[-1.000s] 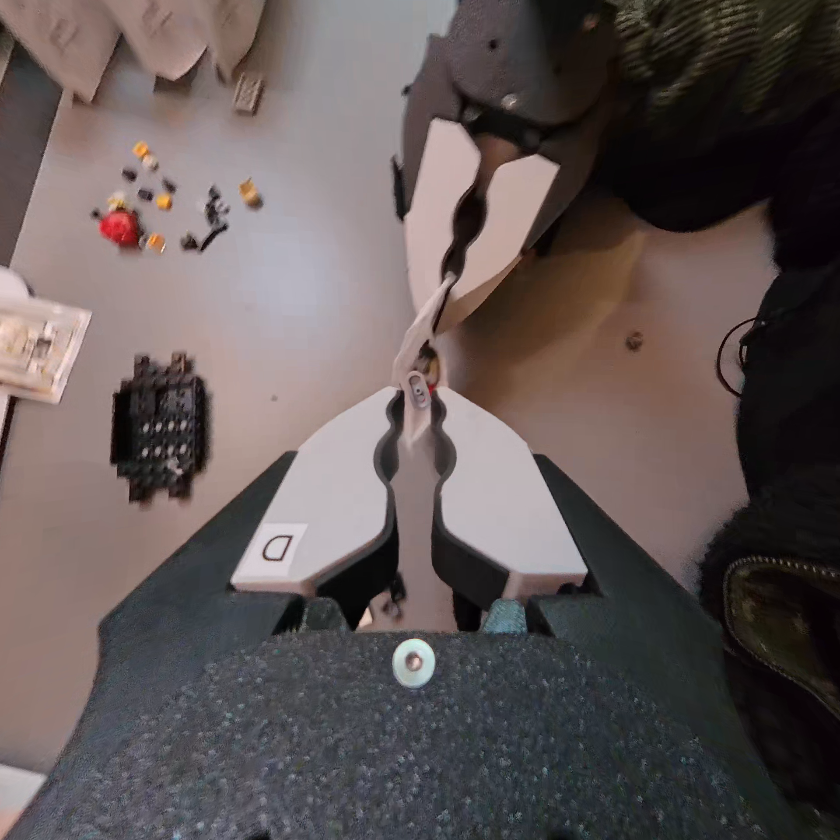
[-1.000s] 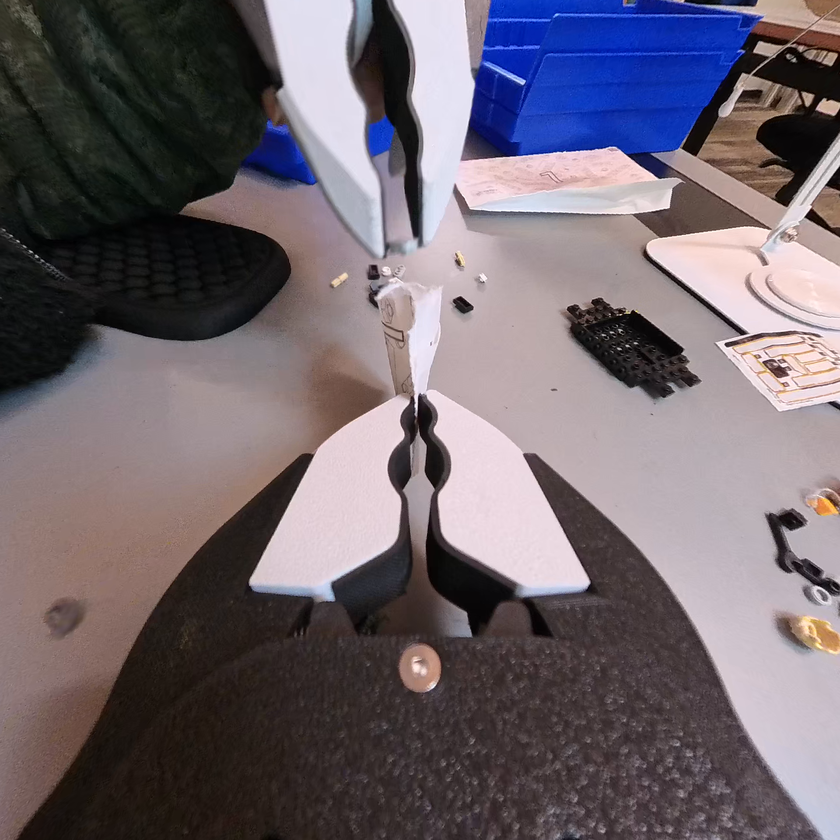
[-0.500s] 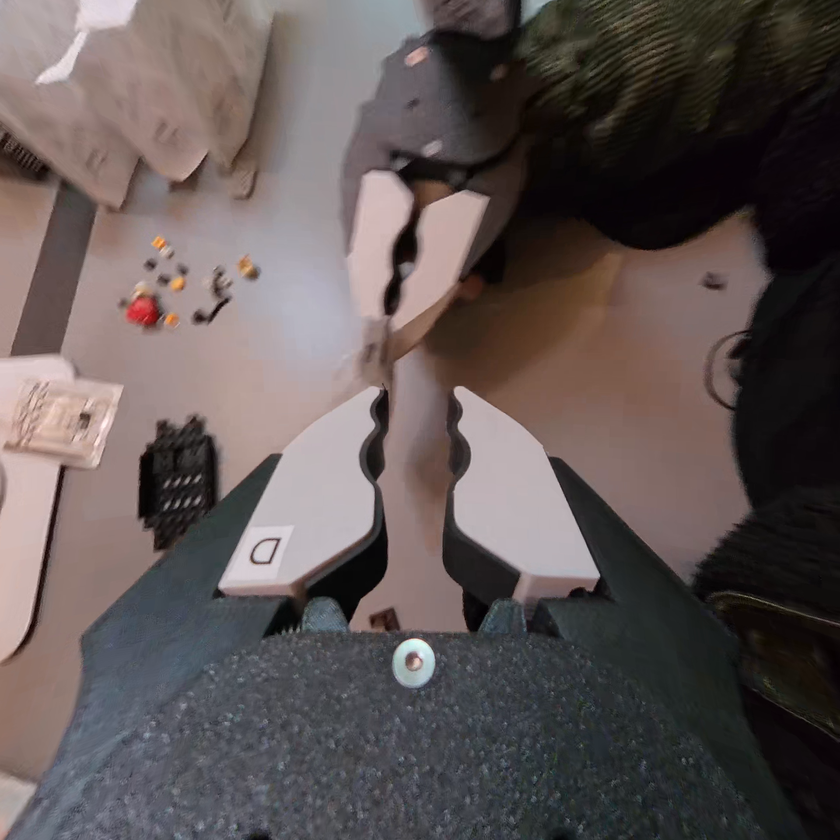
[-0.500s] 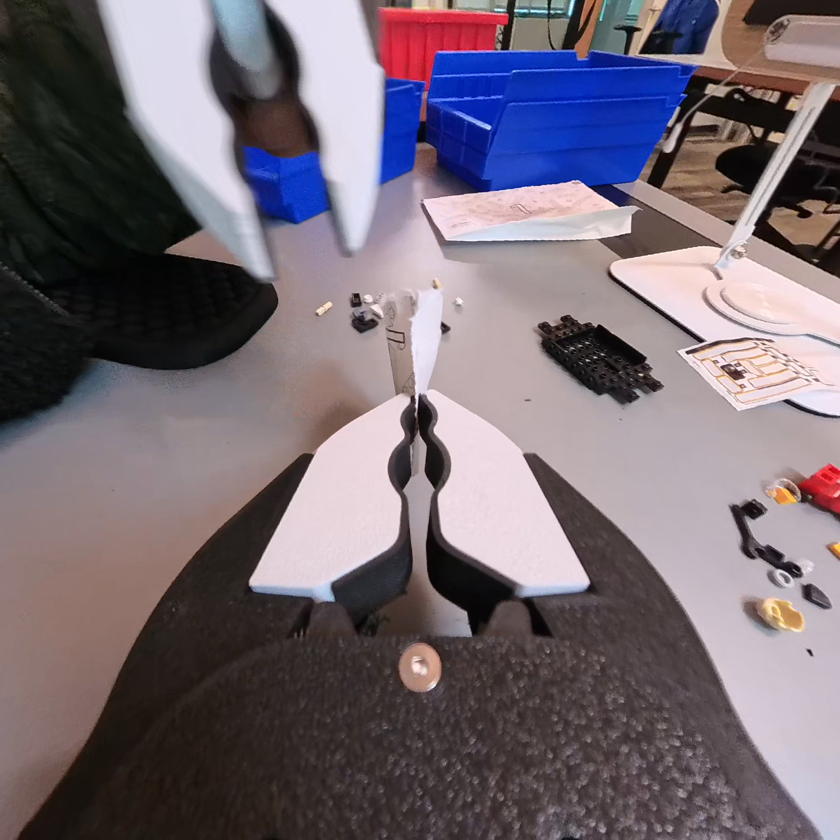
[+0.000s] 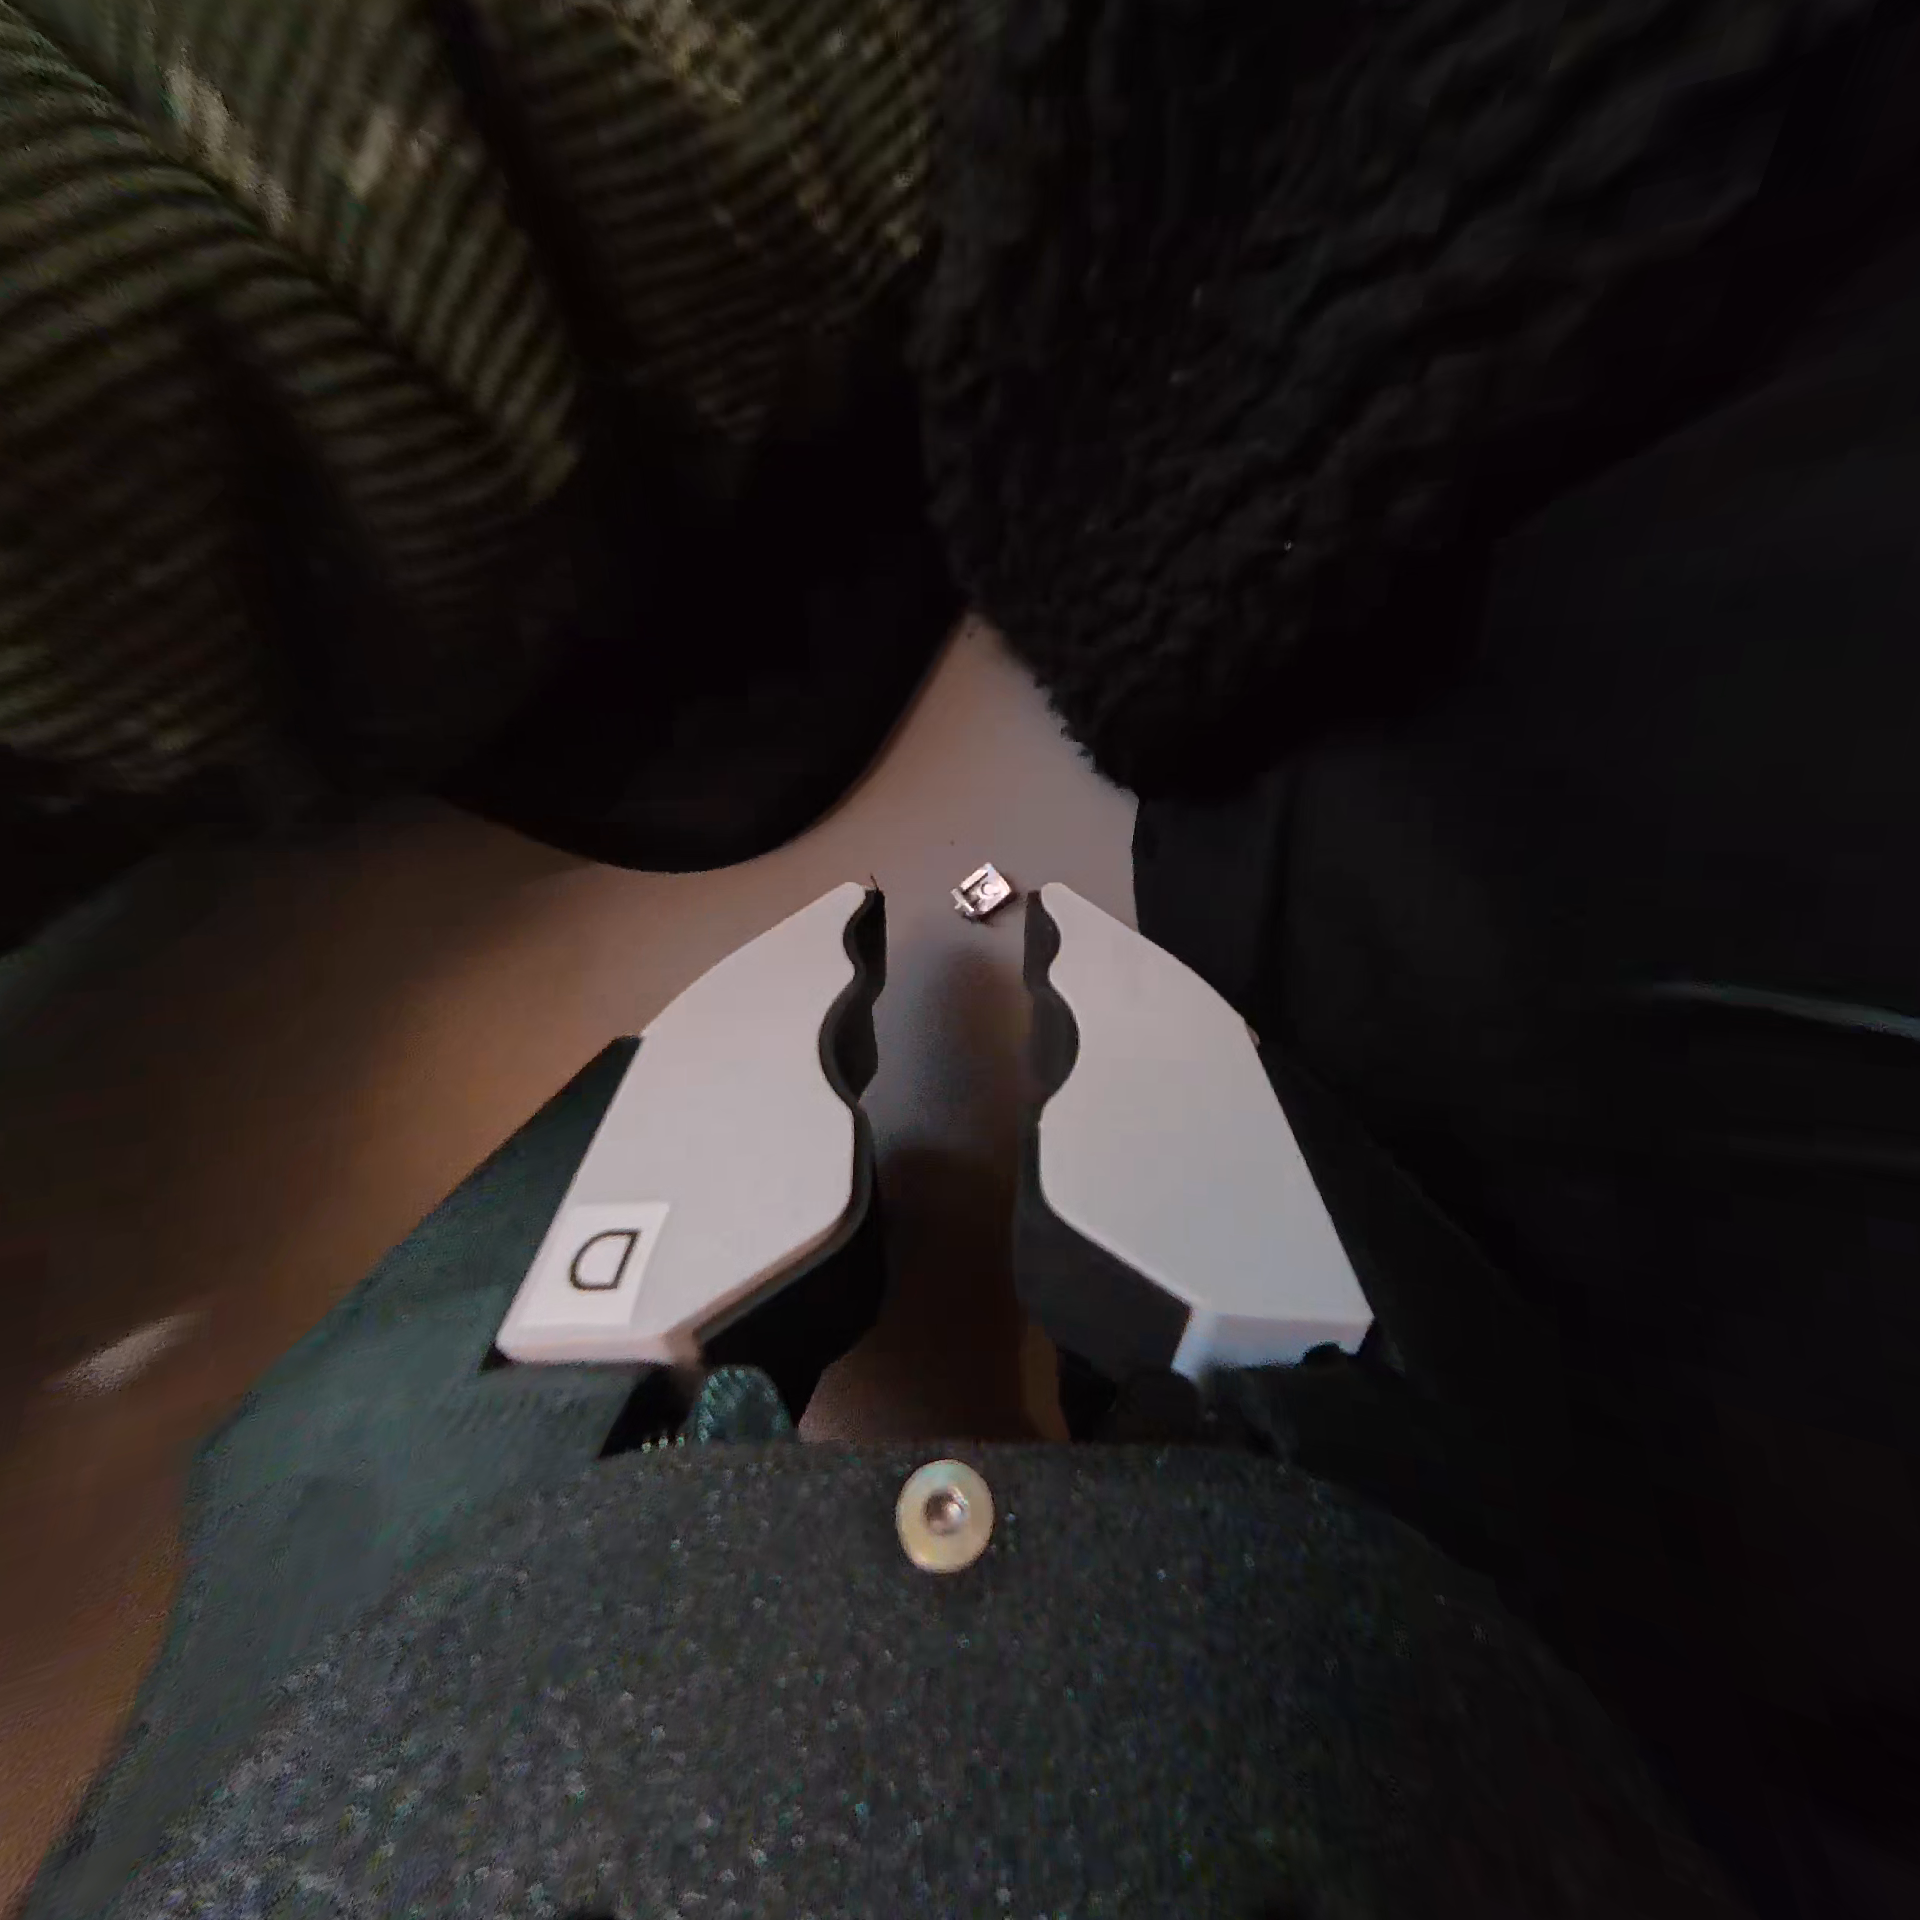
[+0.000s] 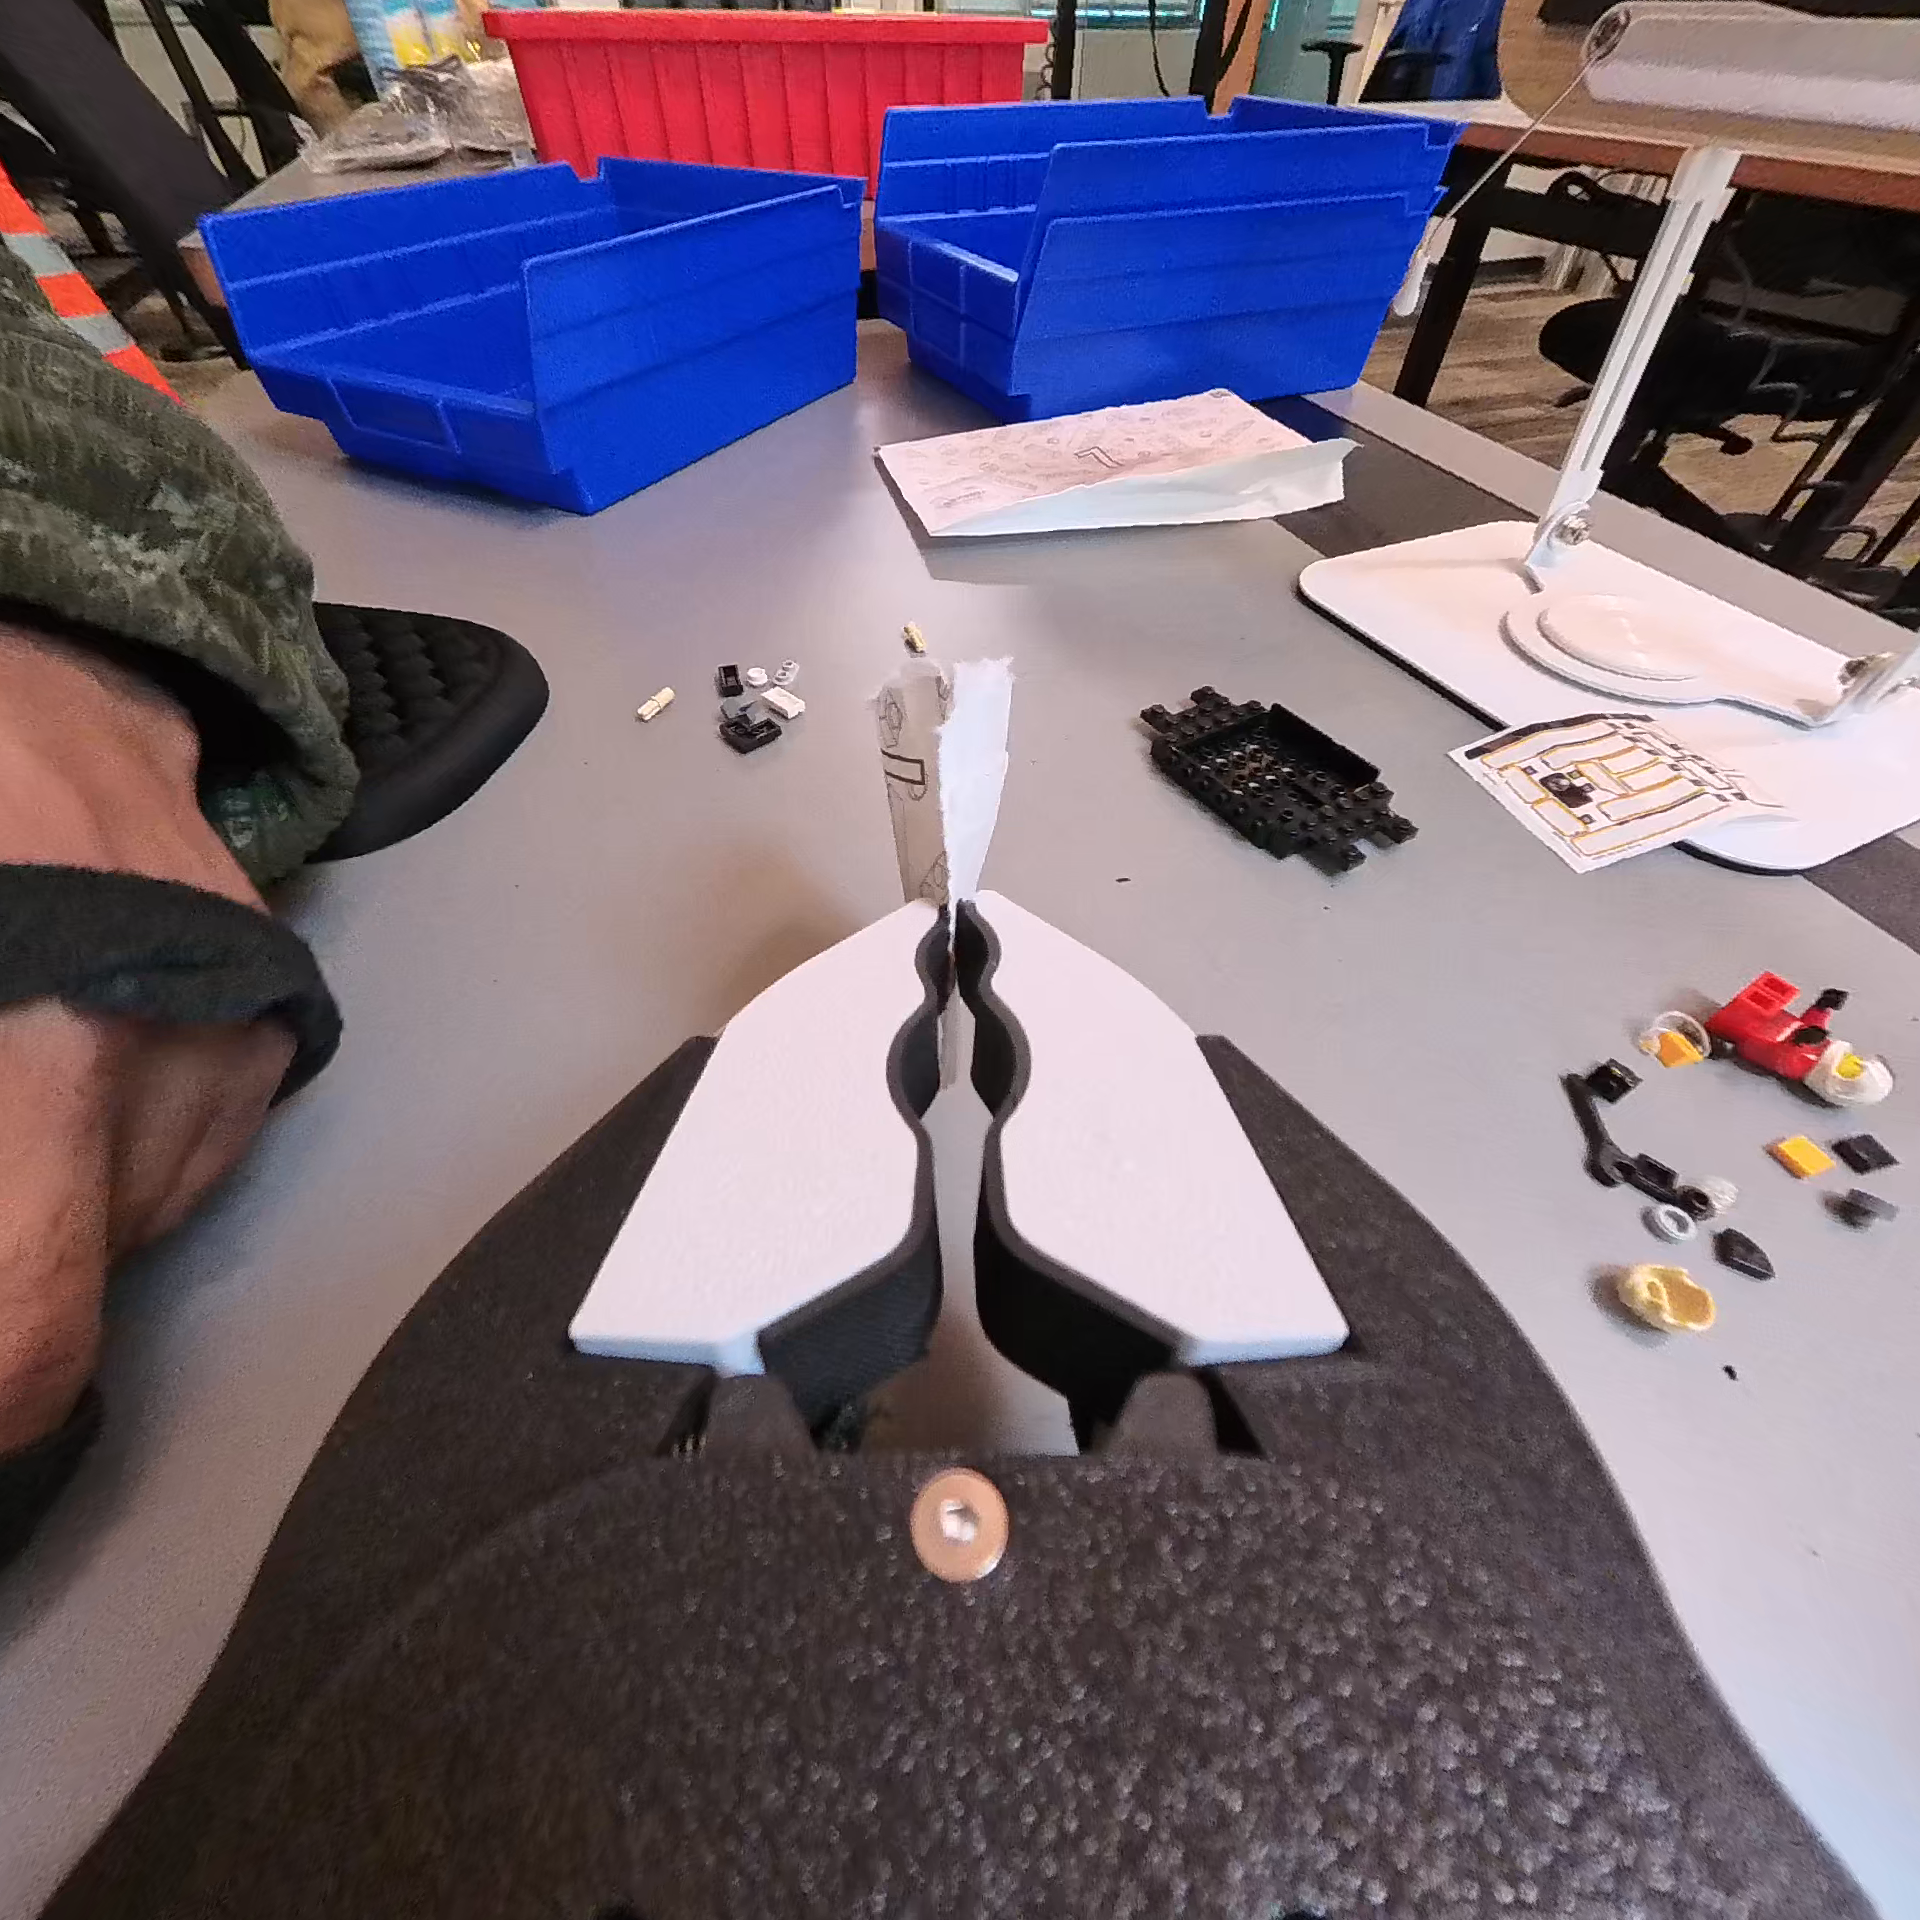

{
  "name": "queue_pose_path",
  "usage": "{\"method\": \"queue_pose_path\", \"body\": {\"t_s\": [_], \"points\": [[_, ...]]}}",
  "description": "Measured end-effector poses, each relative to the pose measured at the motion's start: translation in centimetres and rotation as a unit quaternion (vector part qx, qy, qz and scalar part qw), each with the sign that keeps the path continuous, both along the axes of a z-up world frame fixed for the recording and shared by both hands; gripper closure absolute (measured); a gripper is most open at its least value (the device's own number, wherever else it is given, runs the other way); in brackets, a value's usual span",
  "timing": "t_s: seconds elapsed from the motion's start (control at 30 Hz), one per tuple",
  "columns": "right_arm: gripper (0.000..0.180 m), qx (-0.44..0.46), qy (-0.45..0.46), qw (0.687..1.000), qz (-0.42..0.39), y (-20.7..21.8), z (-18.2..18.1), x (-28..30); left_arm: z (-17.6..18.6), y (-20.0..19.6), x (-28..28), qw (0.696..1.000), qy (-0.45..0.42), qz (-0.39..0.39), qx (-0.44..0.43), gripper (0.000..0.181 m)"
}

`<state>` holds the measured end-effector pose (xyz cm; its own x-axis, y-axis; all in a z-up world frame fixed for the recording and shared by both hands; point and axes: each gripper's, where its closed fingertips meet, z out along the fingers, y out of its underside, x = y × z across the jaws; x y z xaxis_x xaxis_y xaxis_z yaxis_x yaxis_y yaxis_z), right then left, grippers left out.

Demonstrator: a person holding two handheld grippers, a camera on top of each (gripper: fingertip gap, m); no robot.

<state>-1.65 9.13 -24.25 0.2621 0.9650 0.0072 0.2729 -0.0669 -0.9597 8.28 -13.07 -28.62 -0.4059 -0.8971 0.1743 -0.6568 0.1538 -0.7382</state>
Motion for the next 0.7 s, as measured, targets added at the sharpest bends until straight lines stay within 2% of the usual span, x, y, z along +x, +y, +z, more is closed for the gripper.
{"method": "queue_pose_path", "body": {"t_s": [0.03, 0.2, 0.27, 0.43, 0.53, 0.63, 0.7], "points": [[0.180, 0.000, -0.001, 1.000, 0.000, 0.0, 0.0, 0.0, -0.5, -0.1, 0.1, 1.000, 0.006, -0.004, 0.007, 0.156], [0.180, 0.002, -0.003, 1.000, 0.001, 0.0, 0.0, 0.0, -2.1, -1.4, 0.5, 0.999, 0.022, -0.023, 0.010, 0.161], [0.180, 0.002, -0.003, 1.000, 0.001, -0.1, 0.0, 0.0, -2.2, -1.4, 0.8, 1.000, 0.015, -0.019, 0.019, 0.168], [0.180, 0.003, -0.002, 1.000, 0.003, -0.1, 0.0, 0.0, -1.4, -0.4, 0.1, 1.000, 0.007, -0.013, 0.025, 0.169], [0.180, 0.005, -0.002, 1.000, 0.011, -0.4, 0.1, -0.1, 1.9, 3.1, -0.9, 0.998, -0.043, 0.035, 0.034, 0.169], [0.180, 0.010, -0.009, 1.000, 0.022, -0.7, -0.1, -0.2, 6.2, 8.8, -3.3, 0.985, -0.096, 0.133, 0.049, 0.169], [0.180, 0.010, -0.015, 0.999, 0.036, -1.2, -0.4, -0.5, 7.7, 12.6, -5.8, 0.971, -0.107, 0.199, 0.075, 0.169]]}}
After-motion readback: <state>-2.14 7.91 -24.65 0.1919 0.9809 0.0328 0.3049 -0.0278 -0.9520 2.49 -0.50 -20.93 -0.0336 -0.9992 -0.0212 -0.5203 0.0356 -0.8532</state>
